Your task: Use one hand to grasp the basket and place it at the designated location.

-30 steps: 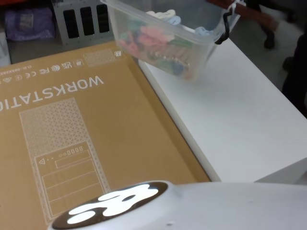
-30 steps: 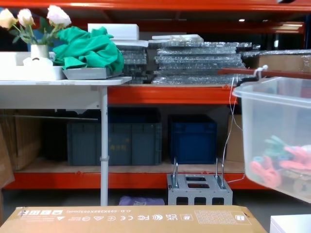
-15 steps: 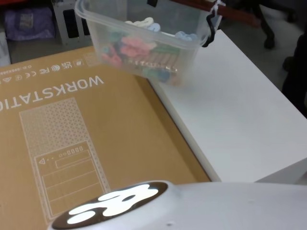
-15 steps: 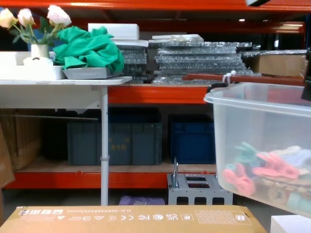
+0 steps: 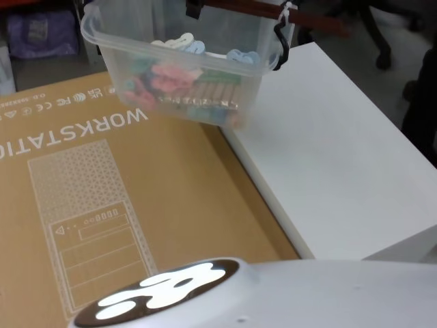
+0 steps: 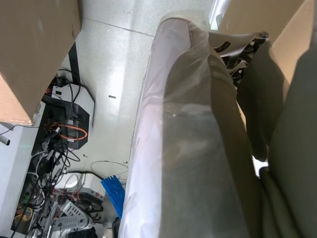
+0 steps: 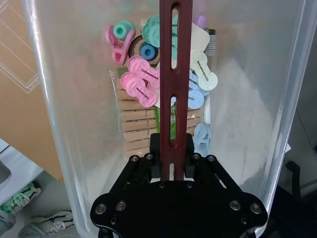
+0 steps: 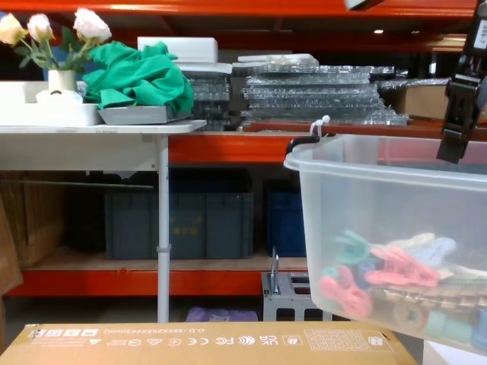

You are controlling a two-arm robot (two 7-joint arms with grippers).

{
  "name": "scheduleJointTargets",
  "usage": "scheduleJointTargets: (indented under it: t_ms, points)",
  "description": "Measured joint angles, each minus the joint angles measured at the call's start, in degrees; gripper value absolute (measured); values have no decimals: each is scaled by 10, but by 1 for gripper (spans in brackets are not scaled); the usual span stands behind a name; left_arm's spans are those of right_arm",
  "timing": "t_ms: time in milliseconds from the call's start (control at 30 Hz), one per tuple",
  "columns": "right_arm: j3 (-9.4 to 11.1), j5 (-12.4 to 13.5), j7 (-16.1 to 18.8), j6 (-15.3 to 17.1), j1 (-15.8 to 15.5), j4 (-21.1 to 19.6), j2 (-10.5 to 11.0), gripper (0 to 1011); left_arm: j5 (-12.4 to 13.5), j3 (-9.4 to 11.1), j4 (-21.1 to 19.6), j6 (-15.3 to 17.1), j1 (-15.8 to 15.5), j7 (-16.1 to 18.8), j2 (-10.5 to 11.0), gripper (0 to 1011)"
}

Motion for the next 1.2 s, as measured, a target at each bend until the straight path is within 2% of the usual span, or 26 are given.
scheduleJointTargets:
  t_ms: [300,533,1033,1200]
  points:
    - [-12,9,-2,-23,5,1,-21,237,0,0,0,0,0,0,0,0]
    - [-24,17,-6,-61,8,10,-52,237,0,0,0,0,0,0,0,0]
    - [-46,23,-19,-123,12,11,-79,237,0,0,0,0,0,0,0,0]
    - [-51,28,-23,-140,14,1,-82,237,0,0,0,0,0,0,0,0]
